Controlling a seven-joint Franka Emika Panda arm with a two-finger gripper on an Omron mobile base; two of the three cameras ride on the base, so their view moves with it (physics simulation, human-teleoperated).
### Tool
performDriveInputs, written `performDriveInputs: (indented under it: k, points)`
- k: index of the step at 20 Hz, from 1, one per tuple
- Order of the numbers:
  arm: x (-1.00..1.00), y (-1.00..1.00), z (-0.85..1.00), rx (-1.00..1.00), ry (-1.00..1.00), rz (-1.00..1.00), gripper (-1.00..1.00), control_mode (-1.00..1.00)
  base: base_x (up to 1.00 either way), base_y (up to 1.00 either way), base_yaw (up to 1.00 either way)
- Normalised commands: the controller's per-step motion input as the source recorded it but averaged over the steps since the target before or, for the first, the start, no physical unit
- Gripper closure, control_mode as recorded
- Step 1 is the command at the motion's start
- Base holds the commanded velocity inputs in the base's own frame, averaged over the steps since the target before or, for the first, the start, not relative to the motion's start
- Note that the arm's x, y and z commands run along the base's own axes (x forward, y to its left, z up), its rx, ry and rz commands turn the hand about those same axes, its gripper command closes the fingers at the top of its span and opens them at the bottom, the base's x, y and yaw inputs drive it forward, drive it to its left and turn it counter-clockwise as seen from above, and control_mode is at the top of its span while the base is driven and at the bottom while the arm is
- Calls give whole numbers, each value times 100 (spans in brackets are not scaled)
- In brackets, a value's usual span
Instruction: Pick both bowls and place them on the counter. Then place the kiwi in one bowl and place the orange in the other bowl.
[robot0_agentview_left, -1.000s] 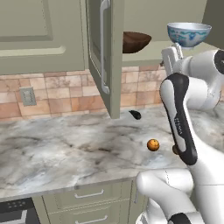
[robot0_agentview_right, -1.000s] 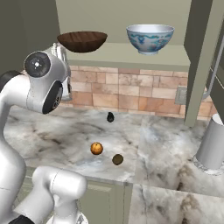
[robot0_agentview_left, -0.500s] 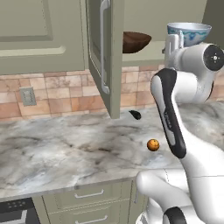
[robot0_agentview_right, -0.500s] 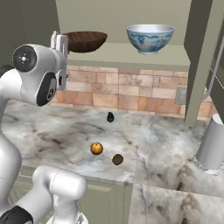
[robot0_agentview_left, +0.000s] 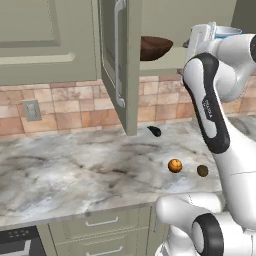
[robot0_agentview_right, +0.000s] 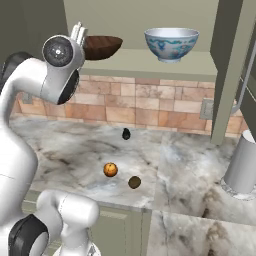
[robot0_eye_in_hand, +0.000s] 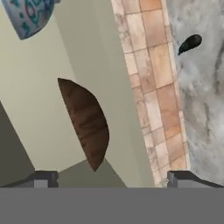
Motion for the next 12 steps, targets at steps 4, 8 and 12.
performDriveInputs:
  k: [4, 8, 12]
  points:
    - [35, 0, 12, 7, -10, 25, -100, -100, 0, 0, 0]
    - [30, 2, 4, -1, -12, 22, -100, -100, 0, 0, 0]
    - [26, 9, 0, -6, -2, 15, -100, -100, 0, 0, 0]
